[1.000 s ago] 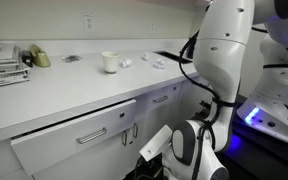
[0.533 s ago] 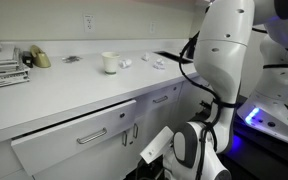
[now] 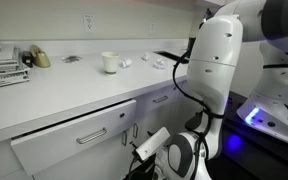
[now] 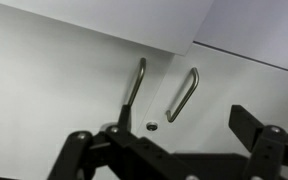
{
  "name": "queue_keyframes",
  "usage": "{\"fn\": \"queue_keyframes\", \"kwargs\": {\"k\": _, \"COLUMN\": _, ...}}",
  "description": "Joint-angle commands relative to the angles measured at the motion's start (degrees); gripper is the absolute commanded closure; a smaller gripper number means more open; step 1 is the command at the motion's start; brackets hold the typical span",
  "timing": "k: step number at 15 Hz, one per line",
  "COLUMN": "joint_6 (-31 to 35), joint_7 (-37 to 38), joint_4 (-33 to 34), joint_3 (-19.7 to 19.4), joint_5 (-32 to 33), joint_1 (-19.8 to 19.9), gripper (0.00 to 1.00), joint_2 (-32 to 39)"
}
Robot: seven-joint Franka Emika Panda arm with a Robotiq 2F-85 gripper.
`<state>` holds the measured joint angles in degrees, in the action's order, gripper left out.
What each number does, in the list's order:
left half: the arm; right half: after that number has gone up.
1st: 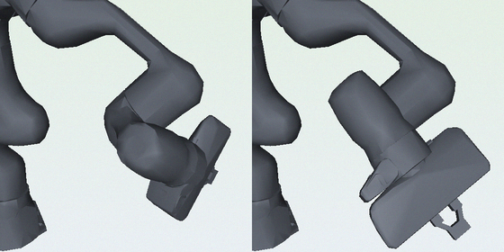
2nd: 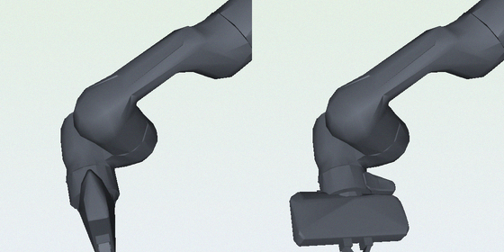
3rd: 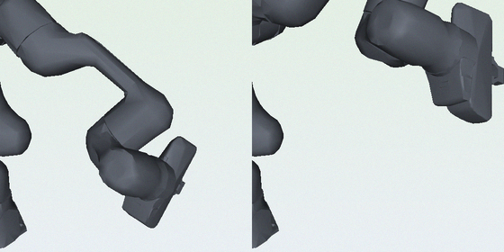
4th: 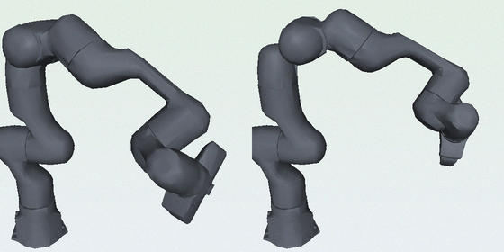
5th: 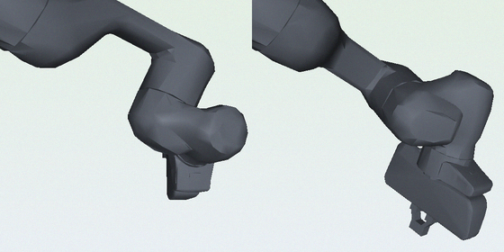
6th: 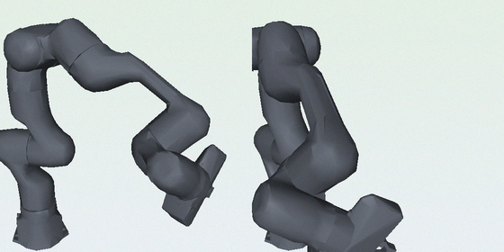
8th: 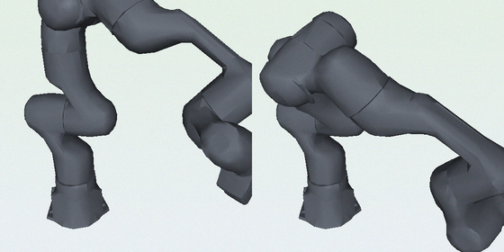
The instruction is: Open the third cabinet door from the left
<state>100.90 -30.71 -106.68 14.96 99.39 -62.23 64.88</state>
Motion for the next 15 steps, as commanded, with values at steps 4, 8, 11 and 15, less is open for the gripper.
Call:
{"fn": "queue_keyframes", "kwargs": {"k": 4, "joint_6": -1.5, "joint_7": 0.5, "joint_4": 2.9, "joint_3": 0.7, "joint_5": 0.3, "joint_1": 0.7, "gripper": 0.00, "joint_2": 2.7}}
{"fn": "queue_keyframes", "kwargs": {"k": 8, "joint_6": -6.4, "joint_7": 4.0, "joint_4": 5.6, "joint_3": -0.9, "joint_5": 1.3, "joint_1": -1.1, "gripper": 0.00, "joint_2": 5.0}}
{"fn": "queue_keyframes", "kwargs": {"k": 11, "joint_6": -6.8, "joint_7": 7.7, "joint_4": 7.7, "joint_3": -1.4, "joint_5": 3.7, "joint_1": -0.6, "gripper": 0.00, "joint_2": 7.4}}
{"fn": "queue_keyframes", "kwargs": {"k": 15, "joint_6": -7.2, "joint_7": 14.3, "joint_4": 10.0, "joint_3": -2.8, "joint_5": 8.4, "joint_1": -0.8, "gripper": 0.00, "joint_2": 10.0}}
